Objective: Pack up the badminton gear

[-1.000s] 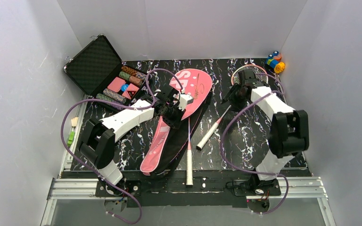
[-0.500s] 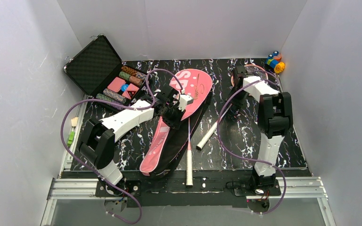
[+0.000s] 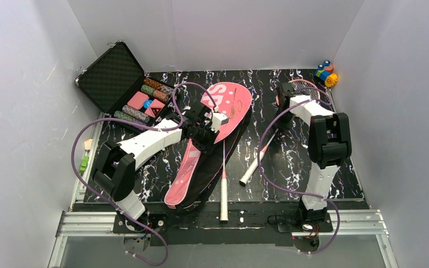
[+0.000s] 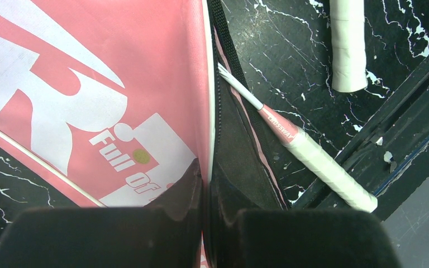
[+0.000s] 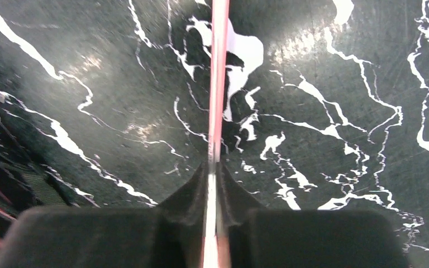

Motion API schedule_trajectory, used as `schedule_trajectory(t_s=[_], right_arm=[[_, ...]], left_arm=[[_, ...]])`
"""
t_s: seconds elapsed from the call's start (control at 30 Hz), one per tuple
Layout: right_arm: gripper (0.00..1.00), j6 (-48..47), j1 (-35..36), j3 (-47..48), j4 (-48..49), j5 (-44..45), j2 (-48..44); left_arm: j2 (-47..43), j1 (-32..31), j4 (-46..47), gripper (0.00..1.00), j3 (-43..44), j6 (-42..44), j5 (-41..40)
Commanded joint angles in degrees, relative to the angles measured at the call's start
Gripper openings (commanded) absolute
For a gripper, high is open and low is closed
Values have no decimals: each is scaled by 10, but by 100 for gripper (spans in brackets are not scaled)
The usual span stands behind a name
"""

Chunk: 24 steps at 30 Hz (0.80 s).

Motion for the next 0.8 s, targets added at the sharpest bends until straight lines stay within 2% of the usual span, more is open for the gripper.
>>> schedule_trajectory(t_s=[0.0, 0.07, 0.3, 0.43, 0.47, 0.5, 0.57, 0.77], right_arm=[[25, -2, 1, -35, -1, 3, -24], [34, 0, 1, -35, -1, 5, -19], [38, -1, 1, -27, -4, 19, -11], [21, -3, 1, -26, -4, 24, -1], [13, -5, 1, -28, -2, 24, -1], [1, -6, 3, -29, -3, 23, -2], [1, -7, 9, -33, -11, 18, -16], [1, -26, 102, -106, -41, 75, -155]], left_arm=[[-45, -4, -5, 0, 6, 2, 15], [-48, -4, -6, 0, 6, 1, 17], [-52, -4, -8, 0, 6, 3, 19], [-51, -4, -9, 0, 3, 5, 19], [-51, -4, -8, 0, 4, 5, 20], [-52, -4, -9, 0, 4, 5, 20], [-51, -4, -9, 0, 5, 6, 20], [-42, -4, -14, 0, 12, 10, 19]])
